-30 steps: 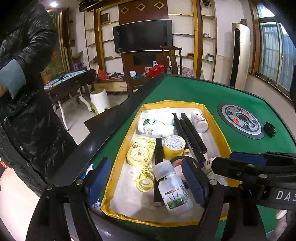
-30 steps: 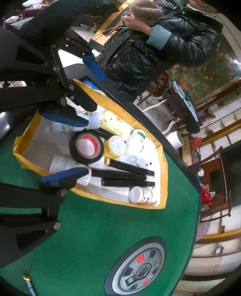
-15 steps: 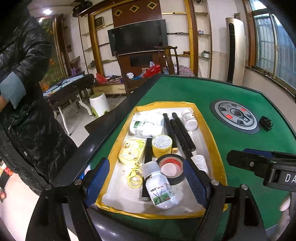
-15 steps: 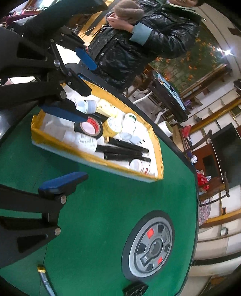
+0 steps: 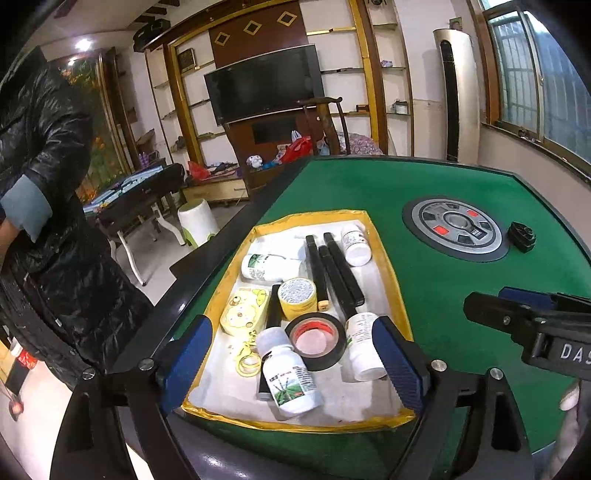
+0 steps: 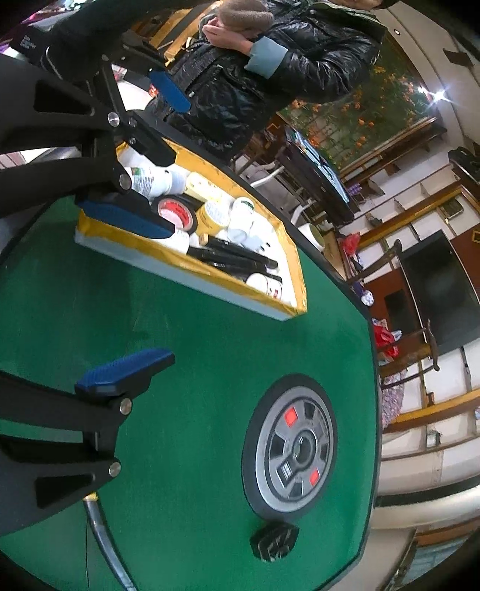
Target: Organize rigid objects
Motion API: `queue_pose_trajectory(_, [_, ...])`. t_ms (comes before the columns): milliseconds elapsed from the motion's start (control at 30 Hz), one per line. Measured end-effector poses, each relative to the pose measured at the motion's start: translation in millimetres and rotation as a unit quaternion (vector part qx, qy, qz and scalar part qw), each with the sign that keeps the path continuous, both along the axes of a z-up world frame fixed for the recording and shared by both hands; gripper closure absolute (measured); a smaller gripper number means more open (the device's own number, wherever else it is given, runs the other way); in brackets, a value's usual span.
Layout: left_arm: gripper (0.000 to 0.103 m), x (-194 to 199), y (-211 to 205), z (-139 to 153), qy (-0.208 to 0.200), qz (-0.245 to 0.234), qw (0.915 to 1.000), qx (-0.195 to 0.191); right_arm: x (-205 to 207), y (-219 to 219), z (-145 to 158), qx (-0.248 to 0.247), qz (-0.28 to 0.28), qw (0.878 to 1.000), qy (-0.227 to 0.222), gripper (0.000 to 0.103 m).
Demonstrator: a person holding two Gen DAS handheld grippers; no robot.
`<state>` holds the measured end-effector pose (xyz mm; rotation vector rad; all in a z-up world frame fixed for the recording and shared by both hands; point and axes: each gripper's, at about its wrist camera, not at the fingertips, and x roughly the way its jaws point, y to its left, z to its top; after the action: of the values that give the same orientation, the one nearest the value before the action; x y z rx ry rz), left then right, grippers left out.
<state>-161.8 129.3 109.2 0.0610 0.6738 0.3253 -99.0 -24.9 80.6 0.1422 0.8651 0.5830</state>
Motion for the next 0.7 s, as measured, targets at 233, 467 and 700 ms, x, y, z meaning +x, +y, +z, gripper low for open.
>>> queue_pose_trajectory(233, [0.002,-14,-19,19,-0.067,0.005,0.9974,0.025,-11,-16,2,-0.028,-0.028,0.998,-0.052,0.033])
queue_pose_trajectory(467, [0.001,-63,-44,60,-0.235,0.004,0.9705,0.051,-37,-33,13,-0.066,-0.078,0.982,-0.157,0.017])
queue_pose_trajectory(700, [0.001,-53,-73,72,-0.195,-0.016,0.9795,0.048,-51,-42,14,-0.076,-0.102,0.969,-0.21,0.004])
